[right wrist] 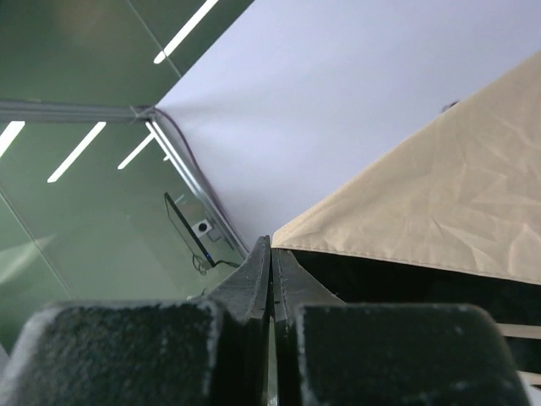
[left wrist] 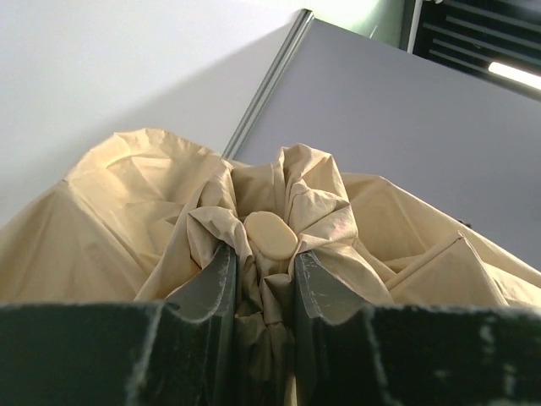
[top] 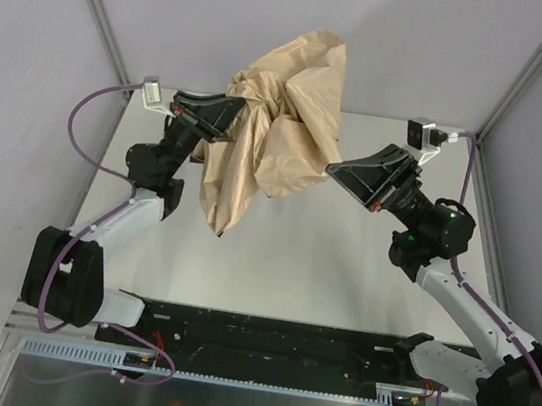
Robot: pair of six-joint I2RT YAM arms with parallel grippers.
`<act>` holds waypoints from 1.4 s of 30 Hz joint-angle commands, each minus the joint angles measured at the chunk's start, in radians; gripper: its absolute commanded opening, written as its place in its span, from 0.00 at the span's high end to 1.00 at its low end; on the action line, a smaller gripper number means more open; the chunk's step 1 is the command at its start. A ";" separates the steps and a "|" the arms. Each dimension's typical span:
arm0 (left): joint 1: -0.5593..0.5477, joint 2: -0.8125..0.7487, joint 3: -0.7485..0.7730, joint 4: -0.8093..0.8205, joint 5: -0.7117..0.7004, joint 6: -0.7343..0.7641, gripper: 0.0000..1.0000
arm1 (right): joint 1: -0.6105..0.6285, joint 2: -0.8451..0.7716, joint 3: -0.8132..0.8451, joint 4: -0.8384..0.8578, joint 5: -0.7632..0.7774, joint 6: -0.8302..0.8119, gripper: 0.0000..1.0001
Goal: Put away the umbrella
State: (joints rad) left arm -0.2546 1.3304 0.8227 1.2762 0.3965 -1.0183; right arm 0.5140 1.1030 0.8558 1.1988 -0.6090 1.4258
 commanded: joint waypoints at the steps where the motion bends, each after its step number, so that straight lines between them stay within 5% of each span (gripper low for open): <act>1: 0.014 0.033 0.103 0.278 -0.056 -0.065 1.00 | 0.118 0.009 0.074 -0.105 0.012 -0.175 1.00; 11: 0.006 0.082 0.142 0.276 -0.080 -0.094 1.00 | 0.338 0.320 0.264 -0.241 0.084 -0.271 1.00; 17: 0.009 0.094 0.144 0.285 -0.014 -0.136 1.00 | 0.293 0.325 0.284 -0.441 0.045 -0.342 0.98; 20: 0.017 0.084 0.130 0.287 0.043 -0.129 1.00 | 0.255 0.258 0.286 -0.612 -0.006 -0.435 0.81; 23: 0.032 0.079 0.108 0.288 0.084 -0.140 1.00 | 0.213 0.172 0.290 -0.802 -0.071 -0.581 0.45; 26: 0.055 0.083 0.095 0.293 0.104 -0.175 1.00 | 0.131 0.079 0.308 -1.045 -0.144 -0.801 0.24; 34: 0.076 0.086 0.116 0.298 0.190 -0.240 1.00 | -0.159 -0.079 0.324 -1.369 -0.405 -1.041 0.17; 42: 0.068 0.078 0.101 0.298 0.337 -0.320 1.00 | -0.317 -0.004 0.387 -1.164 -0.306 -0.901 0.14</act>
State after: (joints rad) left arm -0.1837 1.4345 0.9096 1.2774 0.6506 -1.2667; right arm 0.2176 1.0466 1.1801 -0.0853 -0.9459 0.4747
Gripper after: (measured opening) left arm 0.255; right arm 0.848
